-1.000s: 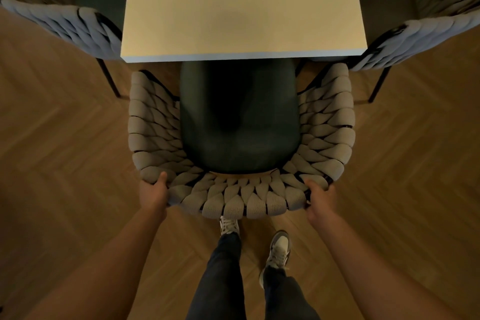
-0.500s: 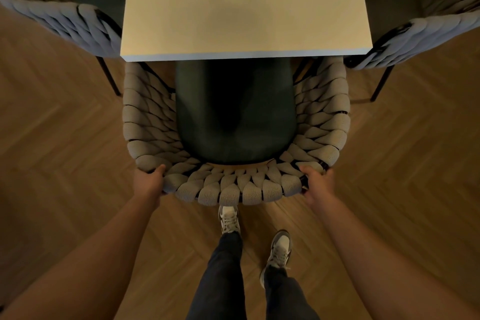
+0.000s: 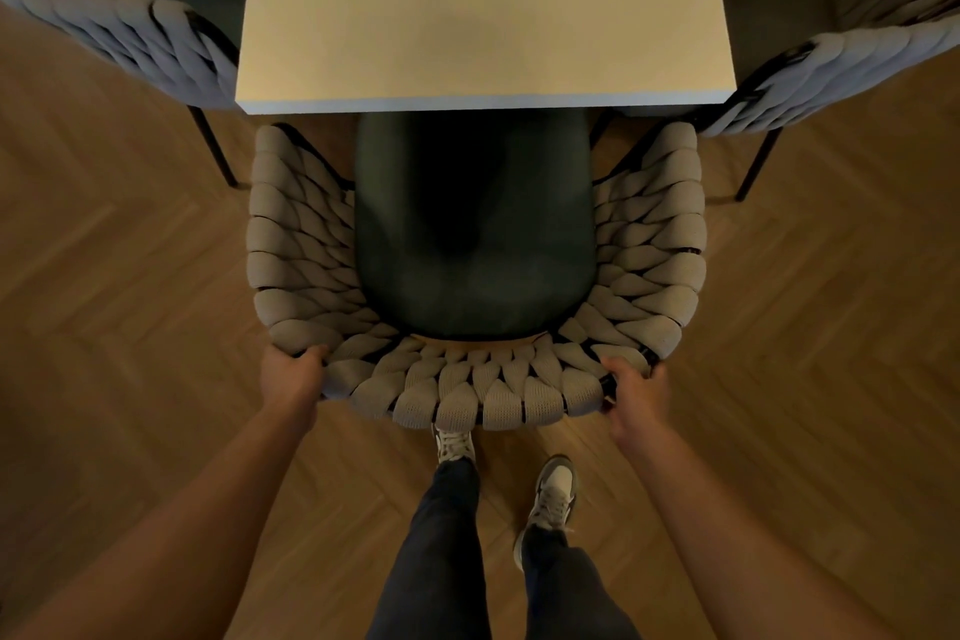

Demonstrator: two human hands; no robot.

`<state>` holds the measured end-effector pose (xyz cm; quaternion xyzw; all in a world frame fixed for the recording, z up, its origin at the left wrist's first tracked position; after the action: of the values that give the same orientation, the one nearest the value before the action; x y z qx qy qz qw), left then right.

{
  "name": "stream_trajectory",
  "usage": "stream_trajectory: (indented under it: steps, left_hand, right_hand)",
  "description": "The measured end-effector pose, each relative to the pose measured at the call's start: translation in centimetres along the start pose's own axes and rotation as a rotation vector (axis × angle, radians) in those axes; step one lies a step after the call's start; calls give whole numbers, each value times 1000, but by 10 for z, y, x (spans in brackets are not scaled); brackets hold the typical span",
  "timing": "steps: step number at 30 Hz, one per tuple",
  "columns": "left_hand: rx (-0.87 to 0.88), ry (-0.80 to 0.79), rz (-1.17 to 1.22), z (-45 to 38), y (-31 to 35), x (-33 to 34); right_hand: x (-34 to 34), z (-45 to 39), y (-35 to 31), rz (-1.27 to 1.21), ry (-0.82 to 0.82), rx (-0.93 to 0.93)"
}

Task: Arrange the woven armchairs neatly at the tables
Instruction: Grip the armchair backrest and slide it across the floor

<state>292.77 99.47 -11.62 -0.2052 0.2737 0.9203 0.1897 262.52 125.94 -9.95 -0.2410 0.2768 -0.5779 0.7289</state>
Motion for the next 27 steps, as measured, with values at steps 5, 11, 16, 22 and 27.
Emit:
stream_trajectory:
  steps: [5, 11, 16, 22, 27]
  left_hand:
    - [64, 38, -6, 7, 14, 0]
    - [98, 49, -35, 11, 25, 2]
    - [43, 8, -16, 2, 29, -1]
    - [12, 1, 3, 9, 15, 6]
    - [4, -9, -3, 19, -4, 7]
  right_hand:
    - [2, -1, -8, -19, -10, -15]
    - [1, 0, -7, -55, 23, 4]
    - [12, 4, -6, -29, 26, -18]
    - [3, -2, -6, 6, 45, -33]
    - [-17, 3, 6, -10, 54, -20]
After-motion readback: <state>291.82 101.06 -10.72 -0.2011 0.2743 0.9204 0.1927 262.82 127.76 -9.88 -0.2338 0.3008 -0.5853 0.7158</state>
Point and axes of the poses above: each hand's wrist, its own z-axis away from the middle knuckle, its own x-axis out of the palm, y = z × x, the point moved 3 cm from there along -z, towards the middle knuckle, and after that the axes turned 9 degrees about -x, right-handed, at the moved point
